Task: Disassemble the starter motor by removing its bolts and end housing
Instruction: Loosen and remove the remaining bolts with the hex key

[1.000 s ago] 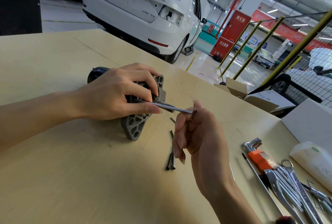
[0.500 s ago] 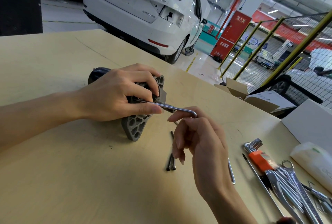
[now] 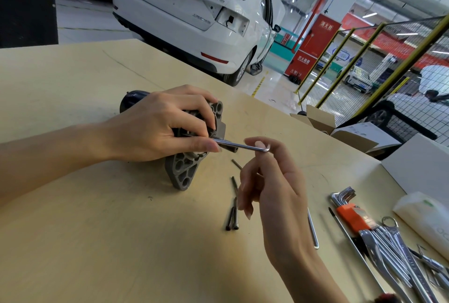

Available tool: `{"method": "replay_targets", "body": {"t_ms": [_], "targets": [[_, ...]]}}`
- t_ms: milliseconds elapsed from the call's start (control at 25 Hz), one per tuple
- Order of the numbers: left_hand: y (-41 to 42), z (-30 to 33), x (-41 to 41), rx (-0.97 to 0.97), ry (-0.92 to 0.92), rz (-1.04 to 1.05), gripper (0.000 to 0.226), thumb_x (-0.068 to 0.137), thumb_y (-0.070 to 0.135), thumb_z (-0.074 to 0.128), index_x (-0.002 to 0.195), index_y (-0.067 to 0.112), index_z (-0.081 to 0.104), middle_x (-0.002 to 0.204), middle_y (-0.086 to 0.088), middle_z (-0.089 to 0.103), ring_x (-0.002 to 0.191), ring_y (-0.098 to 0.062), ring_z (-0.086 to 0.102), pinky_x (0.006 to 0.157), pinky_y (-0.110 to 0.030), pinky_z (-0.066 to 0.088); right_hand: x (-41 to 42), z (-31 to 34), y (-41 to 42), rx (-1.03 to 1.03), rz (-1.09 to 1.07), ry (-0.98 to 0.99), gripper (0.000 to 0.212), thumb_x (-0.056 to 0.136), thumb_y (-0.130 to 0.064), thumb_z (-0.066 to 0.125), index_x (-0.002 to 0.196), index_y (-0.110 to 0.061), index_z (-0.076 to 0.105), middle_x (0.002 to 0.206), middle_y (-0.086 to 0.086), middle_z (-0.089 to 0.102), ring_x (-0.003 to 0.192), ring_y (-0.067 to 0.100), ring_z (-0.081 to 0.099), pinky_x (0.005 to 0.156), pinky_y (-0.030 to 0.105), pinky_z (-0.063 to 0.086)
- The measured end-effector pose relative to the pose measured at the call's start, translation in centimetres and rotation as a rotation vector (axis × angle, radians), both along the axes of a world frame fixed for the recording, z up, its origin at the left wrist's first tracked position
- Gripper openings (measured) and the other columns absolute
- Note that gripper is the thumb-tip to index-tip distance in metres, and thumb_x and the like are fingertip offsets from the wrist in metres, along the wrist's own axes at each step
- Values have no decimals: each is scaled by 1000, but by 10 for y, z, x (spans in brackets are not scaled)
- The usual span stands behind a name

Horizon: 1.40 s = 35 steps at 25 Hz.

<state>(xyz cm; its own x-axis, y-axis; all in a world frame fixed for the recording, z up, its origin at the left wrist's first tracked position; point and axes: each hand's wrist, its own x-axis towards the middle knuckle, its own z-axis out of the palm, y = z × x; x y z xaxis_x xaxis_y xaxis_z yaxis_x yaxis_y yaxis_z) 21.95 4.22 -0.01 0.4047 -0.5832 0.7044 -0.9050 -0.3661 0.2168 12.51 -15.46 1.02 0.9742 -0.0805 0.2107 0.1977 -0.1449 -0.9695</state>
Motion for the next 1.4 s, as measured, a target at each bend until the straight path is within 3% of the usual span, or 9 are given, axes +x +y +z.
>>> {"method": "replay_targets", "body": {"t_ms": [240,480,680,840,1160,1400], "targets": [[1,0,0,6,7,1,33,88,44,60,77,18,77,104,3,68,129,-20,52,99,-44,48,1,3,0,103,69,13,53,101,-42,37,66,-13,65,46,5,43,38,21,42,36,23,31],[0,1,-1,7,19,-3,35,88,45,59,76,17,77,104,3,68,129,-20,52,100,-41,46,-1,4,1,85,174,11,52,90,-51,39,57,-18,63,44,3,43,38,19,44,38,22,32],[0,1,-1,14,2,-1,34,87,44,61,75,17,77,104,3,68,128,-21,52,100,-39,45,-3,3,-1,48,211,-24,33,86,-31,48,63,-12,62,45,2,42,38,19,43,39,20,31],[0,1,-1,6,-6,-1,33,87,44,61,74,17,76,103,2,68,127,-22,53,99,-40,46,-2,1,-3,26,199,-41,25,81,-18,45,66,-10,62,46,4,42,38,20,43,39,19,31],[-1,0,-1,-1,-1,4,39,92,43,56,75,15,77,103,3,68,128,-20,52,99,-43,47,-1,1,-2,-12,138,-29,29,79,-15,39,72,-13,67,46,2,45,39,20,43,38,20,32],[-1,0,-1,-14,9,1,39,93,41,54,76,15,77,104,2,69,128,-20,52,101,-41,46,-2,3,-1,-21,58,-15,38,97,-4,36,81,-20,67,49,3,47,41,19,44,36,23,32]]}}
